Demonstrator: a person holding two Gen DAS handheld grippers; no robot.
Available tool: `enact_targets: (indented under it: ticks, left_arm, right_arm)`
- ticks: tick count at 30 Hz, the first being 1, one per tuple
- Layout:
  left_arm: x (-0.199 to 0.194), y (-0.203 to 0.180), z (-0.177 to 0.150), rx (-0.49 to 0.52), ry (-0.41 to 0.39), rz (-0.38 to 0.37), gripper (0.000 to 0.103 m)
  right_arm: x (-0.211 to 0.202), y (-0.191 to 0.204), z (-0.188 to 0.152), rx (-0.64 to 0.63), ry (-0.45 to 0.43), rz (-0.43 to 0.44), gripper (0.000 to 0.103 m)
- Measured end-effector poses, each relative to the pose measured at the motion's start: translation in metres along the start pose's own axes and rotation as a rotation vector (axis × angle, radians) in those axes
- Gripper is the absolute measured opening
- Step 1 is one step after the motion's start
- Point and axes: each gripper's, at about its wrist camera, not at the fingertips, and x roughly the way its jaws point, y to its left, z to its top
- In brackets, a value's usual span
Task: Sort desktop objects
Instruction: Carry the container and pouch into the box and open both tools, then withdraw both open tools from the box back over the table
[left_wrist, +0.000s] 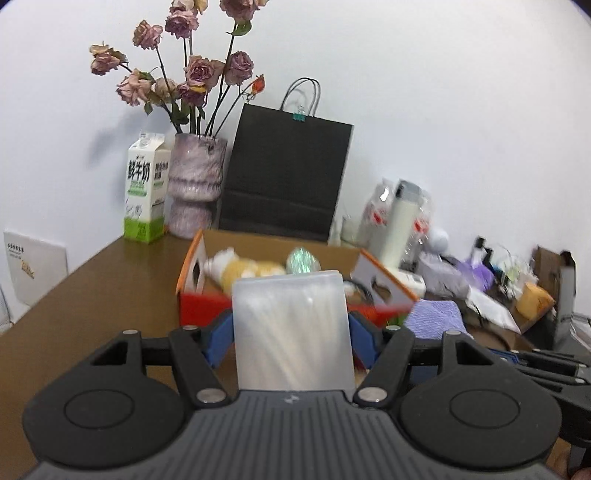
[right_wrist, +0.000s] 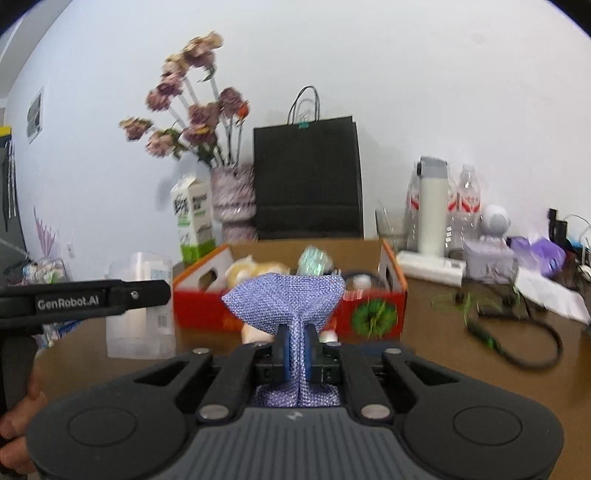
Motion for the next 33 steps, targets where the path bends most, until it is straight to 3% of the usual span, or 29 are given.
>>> enact_targets:
  ticks: [2,5,9,12,16,18,20,22,24,26,33]
  left_arm:
    - [0.032,0.005,0.024,-0.026,0.024,0.004,0.067]
    - [0.093,0.010,0.058,-0.062,0.121,0.007,0.067]
    - [0.177,0.008,0.092,-0.084,0.215,0.015,0.067]
    - [0.239,0.008,0.101,-0.034,0.280,0.090,0.067]
    - [0.304,0.025,0.100,-0.057,0.393,0.156,0.067]
    - [0.318,0.021,0.093,-0.007,0.418,0.193,0.068]
    - [0.326,0.016,0.085,0.022,0.419,0.261,0.089]
    - [0.324,0.014,0.080,0.036,0.407,0.313,0.097]
    - [0.313,0.010,0.083,0.067,0.371,0.285,0.103]
    - [0.303,0.007,0.087,0.088,0.332,0.299,0.103]
    - [0.254,0.008,0.095,0.073,0.302,0.279,0.103]
  right_arm:
    - [0.030,-0.016,0.024,0.030,0.002,0.008,0.007]
    - [0.085,-0.043,0.061,0.107,0.042,0.018,0.007]
    - [0.177,-0.062,0.100,0.108,0.159,-0.027,0.007]
    - [0.239,-0.072,0.110,0.106,0.268,-0.091,0.007]
    - [0.293,-0.080,0.103,0.078,0.361,-0.156,0.009]
    - [0.310,-0.082,0.099,0.069,0.390,-0.166,0.015]
    - [0.325,-0.082,0.095,0.058,0.431,-0.165,0.027]
    - [0.329,-0.081,0.096,0.062,0.443,-0.151,0.035]
    - [0.323,-0.078,0.103,0.056,0.430,-0.156,0.068]
    - [0.314,-0.074,0.111,0.037,0.381,-0.180,0.079]
    - [0.281,-0.081,0.124,0.128,0.353,-0.157,0.079]
